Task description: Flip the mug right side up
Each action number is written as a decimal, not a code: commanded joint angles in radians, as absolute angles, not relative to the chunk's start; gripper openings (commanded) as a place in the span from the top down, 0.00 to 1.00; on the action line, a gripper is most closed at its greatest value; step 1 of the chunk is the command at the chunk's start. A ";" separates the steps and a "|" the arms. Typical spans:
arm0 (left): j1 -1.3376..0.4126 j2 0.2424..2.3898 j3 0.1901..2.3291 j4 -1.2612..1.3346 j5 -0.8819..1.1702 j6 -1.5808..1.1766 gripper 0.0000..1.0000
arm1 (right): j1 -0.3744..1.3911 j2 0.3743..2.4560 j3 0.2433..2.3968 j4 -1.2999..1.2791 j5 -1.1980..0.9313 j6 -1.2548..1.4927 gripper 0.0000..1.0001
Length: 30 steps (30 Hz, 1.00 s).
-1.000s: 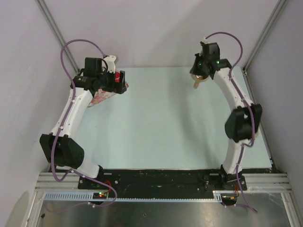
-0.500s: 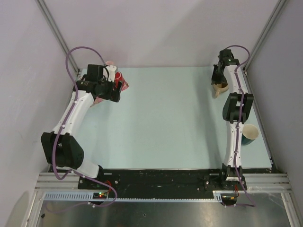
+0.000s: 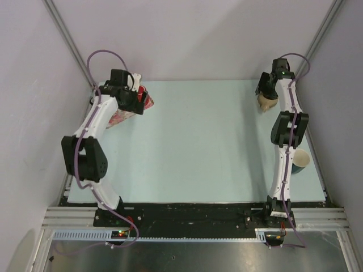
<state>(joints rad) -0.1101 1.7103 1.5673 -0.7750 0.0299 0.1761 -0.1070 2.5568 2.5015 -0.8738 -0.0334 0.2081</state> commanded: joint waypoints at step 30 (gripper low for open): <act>-0.060 2.415 2.249 -0.767 -0.002 0.230 0.91 | 0.044 1.763 1.928 -0.752 0.058 0.065 0.01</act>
<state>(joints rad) -0.0719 2.4371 2.2536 -0.8116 -0.0982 0.2440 0.0139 1.8458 1.9667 -0.7681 0.0631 0.0772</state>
